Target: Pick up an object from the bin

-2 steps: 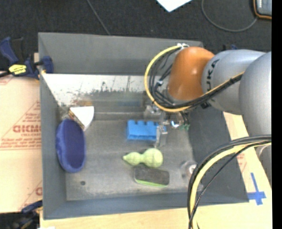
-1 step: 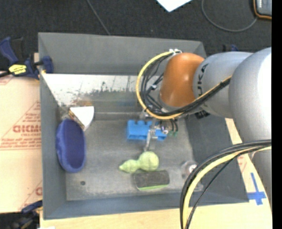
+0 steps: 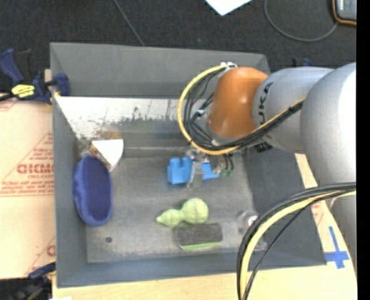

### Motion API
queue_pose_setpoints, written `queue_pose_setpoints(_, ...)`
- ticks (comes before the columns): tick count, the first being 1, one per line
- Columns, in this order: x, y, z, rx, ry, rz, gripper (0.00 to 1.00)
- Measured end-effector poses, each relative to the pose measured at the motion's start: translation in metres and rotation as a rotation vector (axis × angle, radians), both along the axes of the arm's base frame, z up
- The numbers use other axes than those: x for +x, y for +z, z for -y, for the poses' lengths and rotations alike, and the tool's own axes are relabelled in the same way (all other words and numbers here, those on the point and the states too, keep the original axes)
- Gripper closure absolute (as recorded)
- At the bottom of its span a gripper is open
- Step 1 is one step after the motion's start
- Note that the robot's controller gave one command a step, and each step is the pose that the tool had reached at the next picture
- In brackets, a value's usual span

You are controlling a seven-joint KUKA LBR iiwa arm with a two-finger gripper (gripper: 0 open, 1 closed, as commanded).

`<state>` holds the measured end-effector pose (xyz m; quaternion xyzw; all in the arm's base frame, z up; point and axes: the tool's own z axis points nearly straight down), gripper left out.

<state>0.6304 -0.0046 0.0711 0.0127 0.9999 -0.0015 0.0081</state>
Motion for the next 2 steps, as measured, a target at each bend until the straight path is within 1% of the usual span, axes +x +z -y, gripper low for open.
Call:
queue_pose_setpoints(1,0.0,0.0,0.0,0.0,0.0,0.0,1.0)
queue_pose_setpoints(2,0.0,0.01,0.001,-0.001,0.0,0.004,1.0)
